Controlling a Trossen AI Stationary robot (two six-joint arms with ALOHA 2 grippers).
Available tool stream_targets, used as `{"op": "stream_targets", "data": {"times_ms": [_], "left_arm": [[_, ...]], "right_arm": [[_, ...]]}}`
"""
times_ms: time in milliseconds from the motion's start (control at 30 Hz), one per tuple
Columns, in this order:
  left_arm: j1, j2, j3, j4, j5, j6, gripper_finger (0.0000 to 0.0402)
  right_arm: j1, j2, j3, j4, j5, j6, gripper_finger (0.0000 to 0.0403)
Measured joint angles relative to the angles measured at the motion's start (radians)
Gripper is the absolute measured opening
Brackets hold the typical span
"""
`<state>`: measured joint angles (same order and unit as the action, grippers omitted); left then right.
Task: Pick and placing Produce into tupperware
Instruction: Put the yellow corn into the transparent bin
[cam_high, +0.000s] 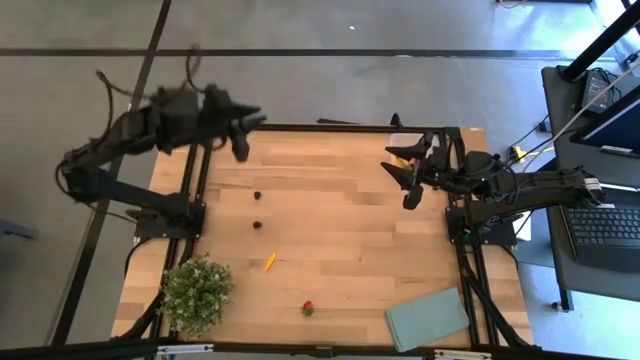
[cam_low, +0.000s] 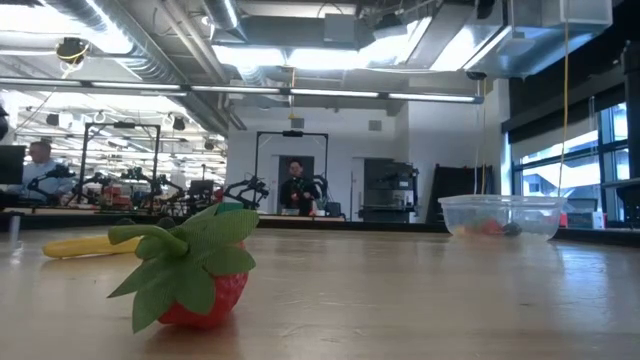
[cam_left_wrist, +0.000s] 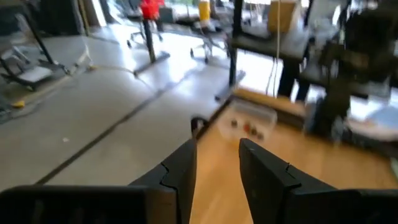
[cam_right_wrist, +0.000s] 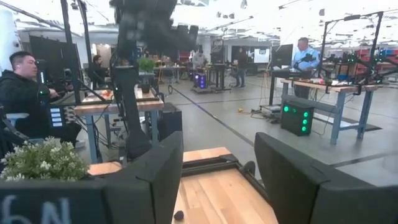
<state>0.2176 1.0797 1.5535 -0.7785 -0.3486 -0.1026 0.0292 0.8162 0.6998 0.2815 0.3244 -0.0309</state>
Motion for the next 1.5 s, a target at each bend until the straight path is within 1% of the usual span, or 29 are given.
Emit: {"op": "stream_targets", "data": {"times_ms": [133,267,400,467,533,600,700,933,1067,1233,1300,1367,1500], "left_arm": [[-0.063,-0.11,-0.261,0.054,0.066,-0.001,0.0117],[-0.133,-0.151,-0.494,0.134,0.116,-0.041,0.0122],[-0.206,-0.15,-0.662,0.178,0.181,-0.077,0.013],[-0.24,-0.138,-0.726,0.219,0.234,-0.105,0.0133],[-0.268,-0.136,-0.774,0.232,0.262,-0.156,0.0135],[-0.292,-0.137,-0.806,0.257,0.269,-0.207,0.0138],[-0.326,-0.137,-0.825,0.248,0.27,-0.25,0.0146],[-0.416,-0.121,-0.826,0.262,0.255,-0.233,0.018],[-0.458,-0.075,-0.825,0.261,0.254,-0.262,0.0207],[-0.499,0.023,-0.826,0.261,0.256,-0.267,0.0246],[-0.506,0.062,-0.826,0.256,0.265,-0.299,0.0259],[-0.512,0.092,-0.826,0.258,0.265,-0.373,0.0267],[-0.516,0.137,-0.826,0.256,0.269,-0.517,0.0273]], "right_arm": [[0.0,0.01,0.0,-0.001,0.0,0.0,0.0201],[0.0,0.023,0.0,0.003,0.0,0.002,0.0201],[0.0,0.036,0.0,0.008,0.0,0.008,0.0201],[0.0,0.045,0.0,0.01,0.003,0.027,0.0201],[0.0,0.054,0.0,0.009,0.018,0.031,0.0201],[0.0,0.063,0.0,0.01,0.023,0.03,0.0201],[-0.001,0.077,0.0,0.016,0.023,0.03,0.0201],[-0.001,0.096,0.0,0.015,0.024,0.03,0.0201],[-0.001,0.099,0.0,0.014,0.026,0.03,0.0201],[-0.001,0.099,0.0,0.014,0.026,0.03,0.0201],[-0.001,0.099,0.0,0.014,0.026,0.03,0.0201],[-0.001,0.099,0.0,0.014,0.026,0.03,0.0201],[-0.001,0.099,0.0,0.014,0.026,0.03,0.0201]]}}
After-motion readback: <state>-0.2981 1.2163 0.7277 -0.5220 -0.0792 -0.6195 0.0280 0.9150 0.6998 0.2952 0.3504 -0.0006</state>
